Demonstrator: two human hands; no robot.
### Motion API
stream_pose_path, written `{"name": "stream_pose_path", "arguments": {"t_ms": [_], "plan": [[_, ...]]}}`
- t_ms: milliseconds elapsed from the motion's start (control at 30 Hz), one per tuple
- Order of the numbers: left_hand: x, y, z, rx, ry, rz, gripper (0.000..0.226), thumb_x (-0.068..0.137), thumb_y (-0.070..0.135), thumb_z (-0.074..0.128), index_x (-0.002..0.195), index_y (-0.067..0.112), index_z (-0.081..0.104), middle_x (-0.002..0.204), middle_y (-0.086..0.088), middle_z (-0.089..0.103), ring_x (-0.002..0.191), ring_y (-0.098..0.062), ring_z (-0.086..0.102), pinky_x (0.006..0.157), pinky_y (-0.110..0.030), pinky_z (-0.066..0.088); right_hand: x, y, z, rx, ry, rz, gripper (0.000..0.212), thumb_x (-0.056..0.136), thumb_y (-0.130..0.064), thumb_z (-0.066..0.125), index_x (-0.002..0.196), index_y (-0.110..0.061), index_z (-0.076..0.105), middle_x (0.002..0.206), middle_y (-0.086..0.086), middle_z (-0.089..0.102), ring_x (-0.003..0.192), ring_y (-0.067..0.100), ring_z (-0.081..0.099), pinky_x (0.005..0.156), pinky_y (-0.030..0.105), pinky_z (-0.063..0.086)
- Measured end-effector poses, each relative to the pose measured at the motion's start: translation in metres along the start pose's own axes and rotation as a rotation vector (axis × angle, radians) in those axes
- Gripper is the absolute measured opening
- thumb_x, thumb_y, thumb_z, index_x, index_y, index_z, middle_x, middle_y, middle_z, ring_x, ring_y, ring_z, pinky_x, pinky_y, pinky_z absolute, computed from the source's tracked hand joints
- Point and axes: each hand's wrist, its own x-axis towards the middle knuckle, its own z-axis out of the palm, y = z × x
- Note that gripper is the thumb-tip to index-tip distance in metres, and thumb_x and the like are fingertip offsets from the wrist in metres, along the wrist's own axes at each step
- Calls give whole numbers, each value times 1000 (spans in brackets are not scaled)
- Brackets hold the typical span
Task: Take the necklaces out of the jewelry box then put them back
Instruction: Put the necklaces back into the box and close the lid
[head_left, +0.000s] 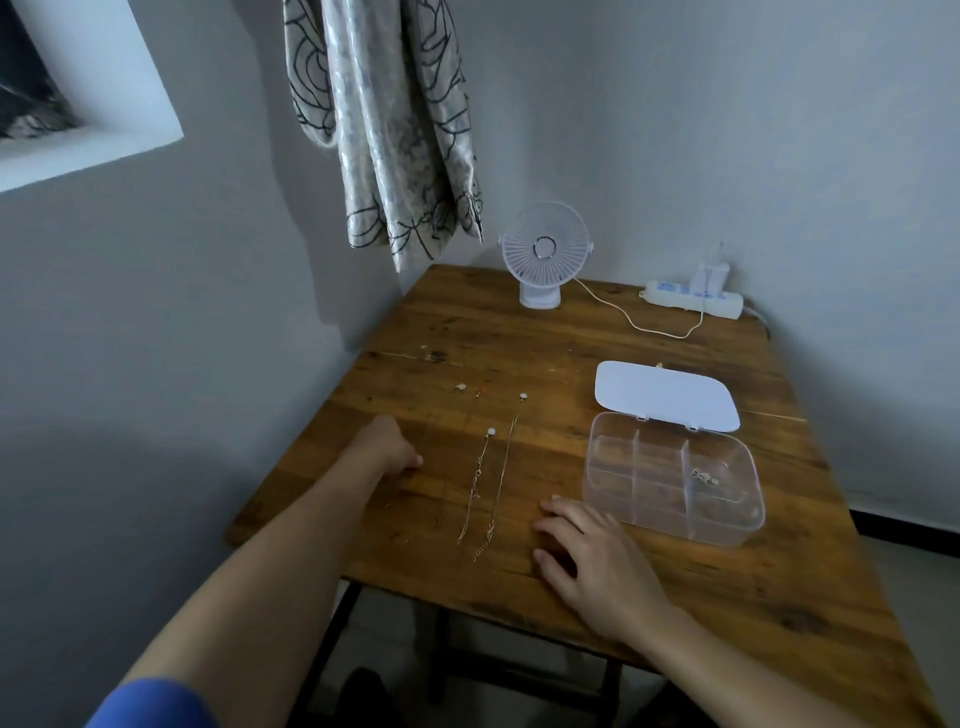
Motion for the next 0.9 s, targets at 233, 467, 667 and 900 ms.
{"name": "stream_pose_path", "arguments": {"t_ms": [233, 467, 667, 900], "plan": [[-15, 0, 2, 0, -9, 194, 19, 90, 24, 61, 76, 13, 59, 63, -1, 52, 59, -17, 51, 61, -31, 44, -1, -1, -1, 19, 6, -2, 46, 91, -54, 33, 125, -31, 56, 142, -11, 46, 134, 7, 34, 109, 29, 27], [-64, 25, -34, -412, 206, 395, 13, 94, 20, 57, 85, 12, 60, 73, -3, 58, 56, -11, 49, 48, -21, 38, -3, -4, -9, 14, -19, -5, 44, 94, -51, 37, 129, -28, 53, 143, -9, 45, 132, 9, 37, 108, 26, 27], [-100, 57, -57, -732, 191, 496, 13, 93, 12, 56, 85, 4, 61, 78, -10, 73, 70, -23, 67, 67, -34, 55, -6, -5, -20, 74, -35, 34, 35, 93, -47, 48, 122, -29, 57, 136, -9, 50, 123, 9, 46, 100, 25, 35], [-139, 96, -52, -902, 83, 575, 17, 95, 8, 50, 79, 4, 52, 58, -11, 57, 52, -23, 62, 52, -34, 54, -49, 22, -62, 172, 245, 99, 8, 91, -36, 58, 93, -32, 65, 89, -21, 59, 76, -9, 53, 65, 11, 42]]}}
